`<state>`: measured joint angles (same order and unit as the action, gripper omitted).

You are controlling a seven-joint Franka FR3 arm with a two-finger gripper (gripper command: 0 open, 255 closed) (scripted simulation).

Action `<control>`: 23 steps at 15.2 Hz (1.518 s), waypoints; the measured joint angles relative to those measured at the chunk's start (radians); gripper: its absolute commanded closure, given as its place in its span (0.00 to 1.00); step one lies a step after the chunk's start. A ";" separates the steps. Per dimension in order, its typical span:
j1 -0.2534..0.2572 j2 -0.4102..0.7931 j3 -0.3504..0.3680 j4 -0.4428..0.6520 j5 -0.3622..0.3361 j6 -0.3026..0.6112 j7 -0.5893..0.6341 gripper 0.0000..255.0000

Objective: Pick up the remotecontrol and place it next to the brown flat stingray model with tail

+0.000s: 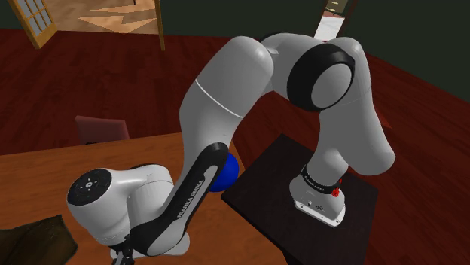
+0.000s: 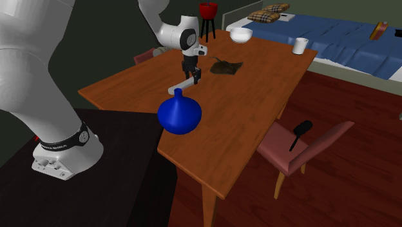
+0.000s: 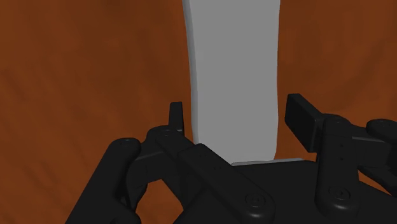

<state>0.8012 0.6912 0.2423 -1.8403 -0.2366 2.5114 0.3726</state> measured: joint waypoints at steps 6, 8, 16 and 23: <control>0.000 0.002 0.000 0.001 0.000 0.001 0.000 0.00; 0.000 0.002 0.000 0.001 0.000 0.002 0.000 0.00; -0.017 -0.073 0.021 -0.011 0.022 -0.061 -0.016 0.00; -0.022 -0.098 0.027 -0.020 0.029 -0.078 -0.019 0.00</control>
